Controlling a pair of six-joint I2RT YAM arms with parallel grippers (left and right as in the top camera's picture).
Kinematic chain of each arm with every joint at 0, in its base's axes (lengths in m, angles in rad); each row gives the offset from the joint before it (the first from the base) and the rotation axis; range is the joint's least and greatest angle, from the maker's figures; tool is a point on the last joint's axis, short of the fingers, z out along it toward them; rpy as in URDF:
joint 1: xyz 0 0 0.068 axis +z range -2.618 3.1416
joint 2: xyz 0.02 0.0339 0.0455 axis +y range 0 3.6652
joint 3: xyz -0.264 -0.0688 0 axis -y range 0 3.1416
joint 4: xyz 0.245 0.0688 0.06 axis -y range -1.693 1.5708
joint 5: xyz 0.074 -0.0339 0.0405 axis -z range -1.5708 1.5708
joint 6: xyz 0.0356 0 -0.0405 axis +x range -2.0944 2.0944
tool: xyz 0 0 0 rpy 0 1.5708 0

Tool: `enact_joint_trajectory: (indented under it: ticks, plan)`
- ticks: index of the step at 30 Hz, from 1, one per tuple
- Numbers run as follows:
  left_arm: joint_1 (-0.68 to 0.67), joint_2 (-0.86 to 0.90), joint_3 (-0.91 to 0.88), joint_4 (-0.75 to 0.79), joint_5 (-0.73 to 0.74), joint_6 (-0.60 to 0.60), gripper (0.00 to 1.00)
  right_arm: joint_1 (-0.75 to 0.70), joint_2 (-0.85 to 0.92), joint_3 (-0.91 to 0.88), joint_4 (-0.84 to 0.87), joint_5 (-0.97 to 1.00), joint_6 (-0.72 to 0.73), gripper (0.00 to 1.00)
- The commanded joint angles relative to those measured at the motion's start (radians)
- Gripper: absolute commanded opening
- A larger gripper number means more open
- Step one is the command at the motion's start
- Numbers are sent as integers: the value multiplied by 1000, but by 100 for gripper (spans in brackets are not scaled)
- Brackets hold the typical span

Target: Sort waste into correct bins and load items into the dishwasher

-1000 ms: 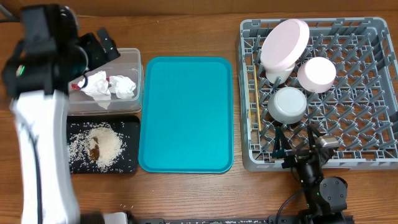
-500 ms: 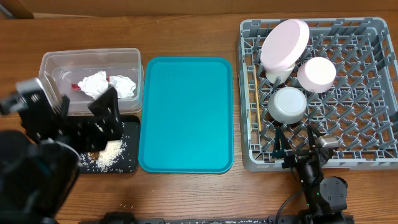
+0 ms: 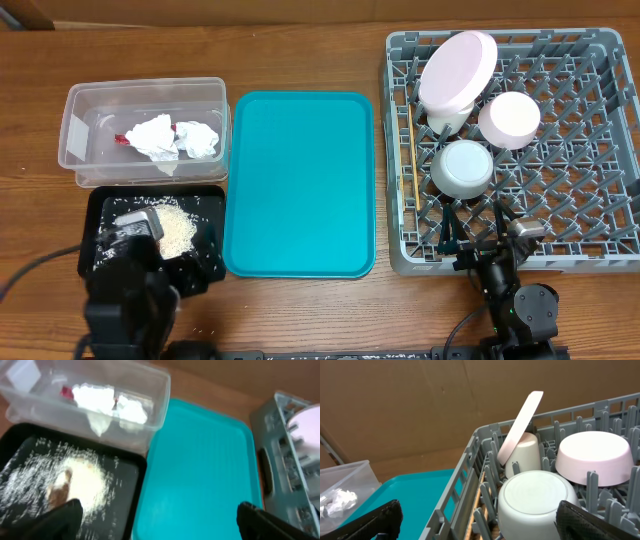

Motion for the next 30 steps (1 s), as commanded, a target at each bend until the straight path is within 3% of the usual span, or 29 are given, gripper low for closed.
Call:
enact_joint_trajectory:
  ticks: [1, 9, 12, 24, 30]
  plan:
    - [-6, -82, -165, 140, -40, 22, 100, -3, -12, -11, 6, -2, -7, 100]
    - [-6, -251, -544, 717, -41, 22, 100, -3, -12, -11, 6, -2, -7, 100]
    - [-6, -297, -633, 838, -41, 22, 100, -3, -12, -11, 6, -2, -7, 100]
    - [56, -423, -796, 872, -24, 24, 100, -3, -12, -11, 6, -2, -7, 100]
    - [96, -426, -820, 866, 30, 159, 100, -3, -12, -11, 6, -2, -7, 100]
